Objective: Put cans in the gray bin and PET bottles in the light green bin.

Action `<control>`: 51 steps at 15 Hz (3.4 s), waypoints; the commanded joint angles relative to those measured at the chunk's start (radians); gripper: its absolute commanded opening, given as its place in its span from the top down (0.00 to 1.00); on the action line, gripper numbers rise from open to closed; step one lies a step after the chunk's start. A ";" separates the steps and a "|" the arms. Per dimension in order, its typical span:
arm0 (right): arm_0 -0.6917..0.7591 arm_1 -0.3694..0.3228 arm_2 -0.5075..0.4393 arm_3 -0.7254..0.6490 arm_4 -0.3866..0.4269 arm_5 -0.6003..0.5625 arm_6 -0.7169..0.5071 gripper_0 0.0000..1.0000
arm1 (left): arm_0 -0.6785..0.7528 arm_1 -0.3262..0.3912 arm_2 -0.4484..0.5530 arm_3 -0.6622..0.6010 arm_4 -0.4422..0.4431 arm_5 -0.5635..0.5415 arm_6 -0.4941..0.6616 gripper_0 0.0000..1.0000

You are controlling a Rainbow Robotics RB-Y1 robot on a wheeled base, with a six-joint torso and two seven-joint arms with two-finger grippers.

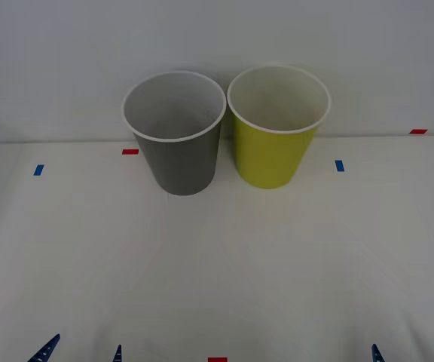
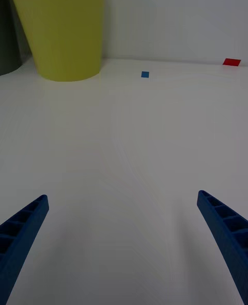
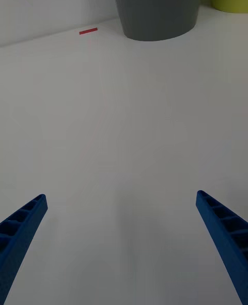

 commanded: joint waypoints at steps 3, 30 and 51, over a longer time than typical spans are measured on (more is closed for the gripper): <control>0.000 0.000 0.000 0.000 0.000 0.000 0.000 0.00 | 0.000 0.000 0.000 0.000 0.000 0.000 0.000 0.00; 0.000 0.000 0.000 0.000 0.000 0.000 0.000 0.00 | 0.000 0.000 0.000 0.000 0.000 0.000 0.000 0.00; 0.000 0.000 0.000 0.000 0.000 0.000 0.000 0.00 | 0.000 0.000 0.000 0.000 0.000 0.000 0.000 0.00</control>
